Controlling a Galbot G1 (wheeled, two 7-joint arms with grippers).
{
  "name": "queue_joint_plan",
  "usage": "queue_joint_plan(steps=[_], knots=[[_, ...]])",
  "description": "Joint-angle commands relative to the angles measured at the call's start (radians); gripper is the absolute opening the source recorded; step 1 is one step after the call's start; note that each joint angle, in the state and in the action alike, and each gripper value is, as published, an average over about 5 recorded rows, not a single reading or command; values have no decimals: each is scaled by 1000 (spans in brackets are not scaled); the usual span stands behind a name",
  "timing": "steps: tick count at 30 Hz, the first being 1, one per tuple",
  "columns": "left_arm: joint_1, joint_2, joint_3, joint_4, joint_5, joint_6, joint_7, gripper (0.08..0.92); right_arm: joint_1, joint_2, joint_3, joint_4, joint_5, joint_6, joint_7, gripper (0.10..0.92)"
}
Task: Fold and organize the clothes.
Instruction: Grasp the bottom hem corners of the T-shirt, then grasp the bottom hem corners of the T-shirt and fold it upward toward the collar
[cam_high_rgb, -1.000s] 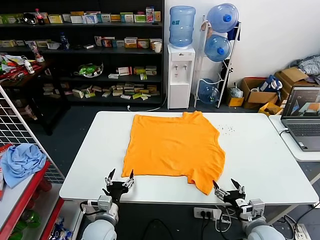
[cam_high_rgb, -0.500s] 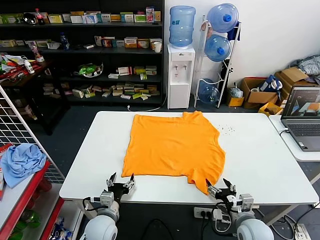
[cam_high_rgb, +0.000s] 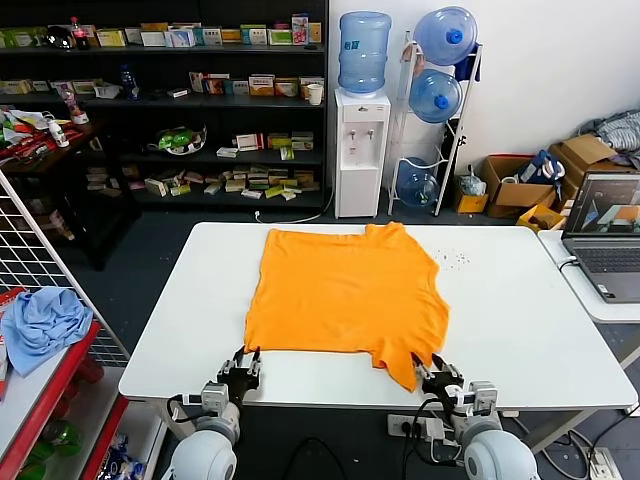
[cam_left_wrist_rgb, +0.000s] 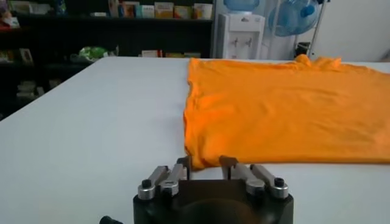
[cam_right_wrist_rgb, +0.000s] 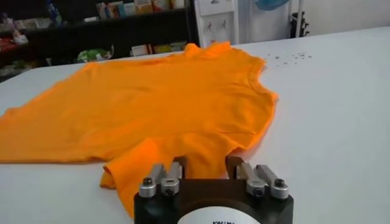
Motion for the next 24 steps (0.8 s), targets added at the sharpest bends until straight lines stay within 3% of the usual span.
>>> queue_joint_plan(steps=[1,8,17,24], knots=[[0,0,0,-5,-3,6,0,274,-4,2,-3,11,0,-1,2,302],[18,3,-2,-39,2,-9,-4,105,-55,-13,6,85,-8,-4,14,130],[89,40,-17,-151,5,-12,-12,93,-227,-61,40,278,-69,5,42,124],[218,82,-40,-255,30,-24,-11,93,-363,-87,71,388,-133,21,57,124]])
